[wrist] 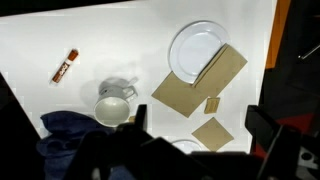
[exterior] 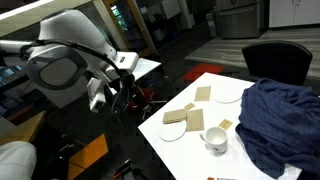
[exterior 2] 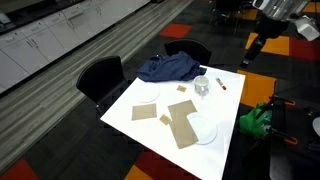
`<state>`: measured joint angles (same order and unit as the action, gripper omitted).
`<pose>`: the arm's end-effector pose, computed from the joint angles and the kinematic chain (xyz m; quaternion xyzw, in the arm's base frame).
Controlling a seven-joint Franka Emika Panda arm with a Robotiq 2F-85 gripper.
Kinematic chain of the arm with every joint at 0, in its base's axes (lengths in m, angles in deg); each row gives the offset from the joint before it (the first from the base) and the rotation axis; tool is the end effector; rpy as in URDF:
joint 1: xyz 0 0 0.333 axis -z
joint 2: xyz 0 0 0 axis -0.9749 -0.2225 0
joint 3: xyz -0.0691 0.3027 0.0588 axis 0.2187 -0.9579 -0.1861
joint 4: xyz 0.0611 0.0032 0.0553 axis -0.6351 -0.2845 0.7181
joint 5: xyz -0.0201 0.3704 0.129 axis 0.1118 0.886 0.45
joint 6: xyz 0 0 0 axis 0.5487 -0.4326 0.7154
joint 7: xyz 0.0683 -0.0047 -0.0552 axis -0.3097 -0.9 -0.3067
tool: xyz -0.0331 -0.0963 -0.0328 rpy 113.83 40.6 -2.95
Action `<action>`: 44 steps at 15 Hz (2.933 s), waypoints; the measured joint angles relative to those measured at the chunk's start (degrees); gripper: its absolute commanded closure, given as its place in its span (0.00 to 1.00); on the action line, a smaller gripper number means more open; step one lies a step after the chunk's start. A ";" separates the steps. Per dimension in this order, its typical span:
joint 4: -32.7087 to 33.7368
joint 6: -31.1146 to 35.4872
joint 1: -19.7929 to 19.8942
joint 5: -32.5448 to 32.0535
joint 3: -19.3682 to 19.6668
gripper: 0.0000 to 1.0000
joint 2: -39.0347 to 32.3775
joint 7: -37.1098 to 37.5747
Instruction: Put the marker in the white mug
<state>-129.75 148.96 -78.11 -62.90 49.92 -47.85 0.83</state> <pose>0.3803 -0.0103 0.4183 -0.9894 0.0626 -0.1032 0.0810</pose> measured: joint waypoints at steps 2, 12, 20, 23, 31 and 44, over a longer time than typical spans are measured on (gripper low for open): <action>-0.06 3.40 2.44 -1.85 -0.74 0.00 -0.30 4.39; -1.27 17.07 19.62 -16.09 -7.52 0.00 -8.34 33.14; -0.47 23.24 27.58 -32.44 -9.58 0.00 -20.39 58.65; 0.93 25.03 27.06 -36.92 -7.36 0.00 -25.72 62.65; 6.68 30.21 17.63 -39.86 5.49 0.00 -40.42 64.04; 15.15 37.31 9.90 -10.73 9.57 0.00 -59.48 39.08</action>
<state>-114.60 186.28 -68.21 -73.63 59.49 -107.33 39.91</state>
